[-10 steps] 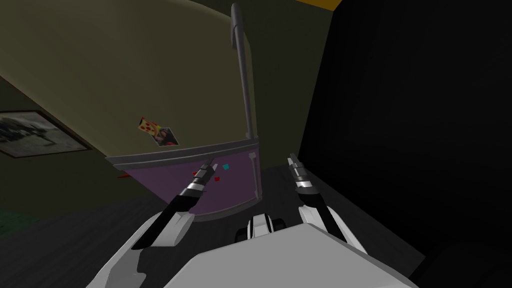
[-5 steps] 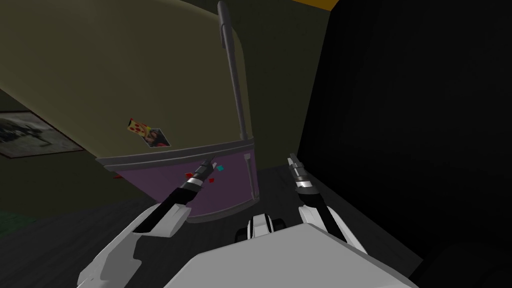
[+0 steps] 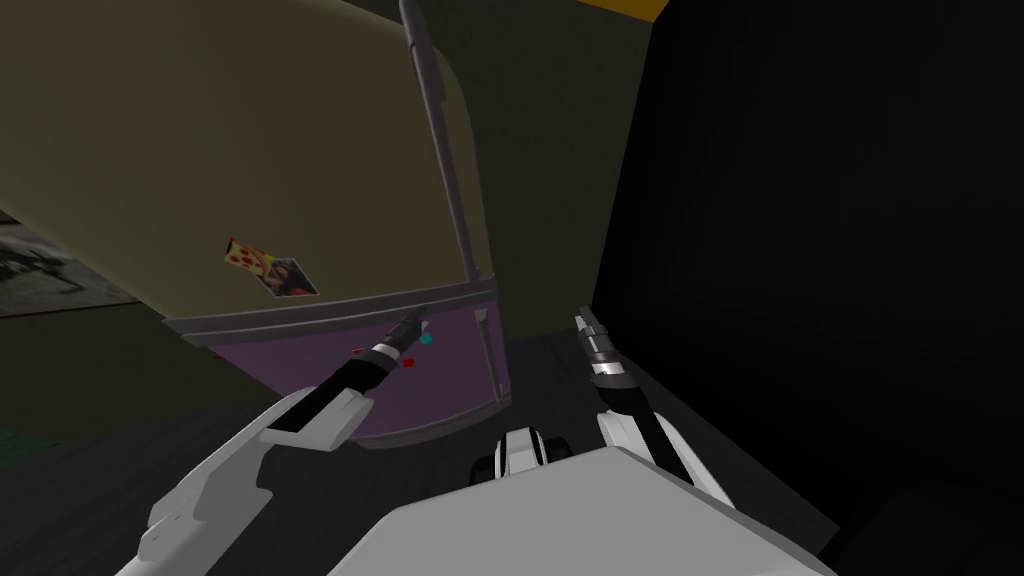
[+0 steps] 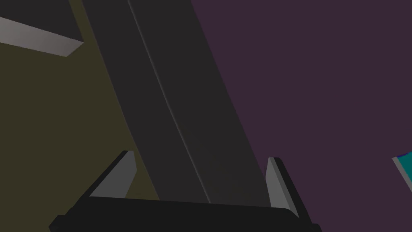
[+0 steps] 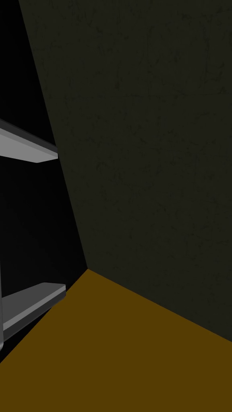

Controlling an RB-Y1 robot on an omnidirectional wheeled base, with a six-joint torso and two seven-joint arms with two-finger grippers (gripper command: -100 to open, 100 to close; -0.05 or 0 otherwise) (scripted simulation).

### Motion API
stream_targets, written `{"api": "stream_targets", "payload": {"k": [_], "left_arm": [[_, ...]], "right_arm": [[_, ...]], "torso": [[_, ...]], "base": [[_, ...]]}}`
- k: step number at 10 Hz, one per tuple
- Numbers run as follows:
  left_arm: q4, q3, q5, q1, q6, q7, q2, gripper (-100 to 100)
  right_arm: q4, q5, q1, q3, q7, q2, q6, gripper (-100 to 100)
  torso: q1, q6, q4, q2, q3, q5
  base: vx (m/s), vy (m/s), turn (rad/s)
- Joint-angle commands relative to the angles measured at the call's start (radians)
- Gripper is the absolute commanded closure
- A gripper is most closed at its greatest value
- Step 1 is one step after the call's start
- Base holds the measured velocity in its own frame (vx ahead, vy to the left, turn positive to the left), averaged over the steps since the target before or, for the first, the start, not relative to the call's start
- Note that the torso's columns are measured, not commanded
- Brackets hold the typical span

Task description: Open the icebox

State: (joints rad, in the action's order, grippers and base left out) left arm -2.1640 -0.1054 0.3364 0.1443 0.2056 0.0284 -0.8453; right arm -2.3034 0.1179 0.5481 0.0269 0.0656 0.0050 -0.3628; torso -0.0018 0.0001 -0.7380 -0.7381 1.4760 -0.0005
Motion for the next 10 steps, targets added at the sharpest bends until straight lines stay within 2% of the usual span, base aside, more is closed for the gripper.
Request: {"api": "stream_targets", "payload": {"k": [1, 3, 4, 6, 7, 8, 10], "left_arm": [[0.018, -0.013, 0.025, -0.036, 0.064, -0.004, -0.057, -100], [0.05, -0.029, 0.056, -0.082, 0.122, -0.009, -0.122, -100], [0.05, -0.029, 0.056, -0.082, 0.127, -0.009, -0.126, -100], [0.082, -0.045, 0.086, -0.126, 0.188, -0.015, -0.19, -100], [0.097, -0.053, 0.1, -0.147, 0.218, -0.018, -0.216, -100], [0.097, -0.053, 0.1, -0.147, 0.218, -0.018, -0.221, -100], [0.126, -0.068, 0.126, -0.188, 0.273, -0.024, -0.279, -100]], "right_arm": [[0.0, 0.0, 0.0, 0.0, 0.0, 0.0, 0.0, 0], [0.0, 0.0, 0.0, 0.0, 0.0, 0.0, 0.0, 0], [0.0, 0.0, 0.0, 0.0, 0.0, 0.0, 0.0, 0], [0.0, 0.0, 0.0, 0.0, 0.0, 0.0, 0.0, 0], [0.0, 0.0, 0.0, 0.0, 0.0, 0.0, 0.0, 0], [0.0, 0.0, 0.0, 0.0, 0.0, 0.0, 0.0, 0], [0.0, 0.0, 0.0, 0.0, 0.0, 0.0, 0.0, 0]], "torso": [[0.002, 0.0, 0.0, -0.001, -0.001, 0.0], [0.001, 0.0, 0.0, -0.001, 0.0, 0.0], [-0.001, 0.0, 0.0, -0.001, -0.001, 0.0], [0.003, 0.0, 0.0, 0.0, 0.0, 0.001], [0.001, 0.0, 0.0, 0.0, 0.0, 0.0], [0.0, 0.0, 0.0, -0.001, -0.001, 0.0], [0.005, 0.0, 0.001, 0.002, 0.001, 0.002]], "base": [[-0.012, -0.13, -0.006], [-0.03, -0.187, -0.019], [-0.029, -0.161, 0.0], [-0.026, -0.17, -0.02], [-0.054, -0.212, -0.018], [-0.023, -0.146, -0.004], [0.001, -0.138, -0.021]]}}
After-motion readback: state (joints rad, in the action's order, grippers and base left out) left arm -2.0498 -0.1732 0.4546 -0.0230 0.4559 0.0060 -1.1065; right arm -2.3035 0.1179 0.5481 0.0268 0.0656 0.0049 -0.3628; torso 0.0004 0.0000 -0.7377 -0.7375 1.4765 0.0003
